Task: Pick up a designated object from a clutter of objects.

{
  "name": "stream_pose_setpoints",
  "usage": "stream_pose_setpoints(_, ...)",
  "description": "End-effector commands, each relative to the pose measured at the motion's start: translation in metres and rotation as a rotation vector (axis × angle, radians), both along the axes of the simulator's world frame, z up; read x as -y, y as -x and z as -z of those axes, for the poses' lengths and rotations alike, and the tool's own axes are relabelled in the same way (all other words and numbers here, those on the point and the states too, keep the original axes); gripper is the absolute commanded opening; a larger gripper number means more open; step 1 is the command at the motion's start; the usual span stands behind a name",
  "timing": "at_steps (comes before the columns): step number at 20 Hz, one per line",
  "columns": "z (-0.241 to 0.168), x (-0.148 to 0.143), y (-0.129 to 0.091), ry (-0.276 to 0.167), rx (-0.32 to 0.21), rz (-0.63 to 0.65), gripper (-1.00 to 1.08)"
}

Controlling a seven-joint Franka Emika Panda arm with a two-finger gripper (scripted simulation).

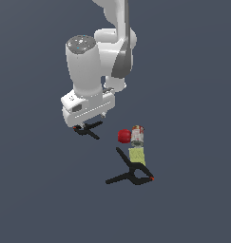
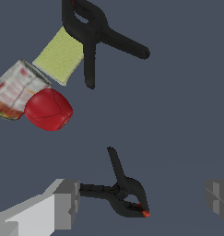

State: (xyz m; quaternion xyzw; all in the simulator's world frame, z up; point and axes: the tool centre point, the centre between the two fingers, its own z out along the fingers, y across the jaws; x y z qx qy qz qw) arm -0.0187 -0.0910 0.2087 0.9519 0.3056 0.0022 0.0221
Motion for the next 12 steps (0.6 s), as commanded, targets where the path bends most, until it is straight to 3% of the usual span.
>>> stream_pose_setpoints(1, 0.011, 0.007, 0.004, 0.002, -0.005, -0.057, 1.00)
stream_pose_setpoints(12, 0.055, 0.034, 0.026, 0.002, -0.024, -0.302, 1.00)
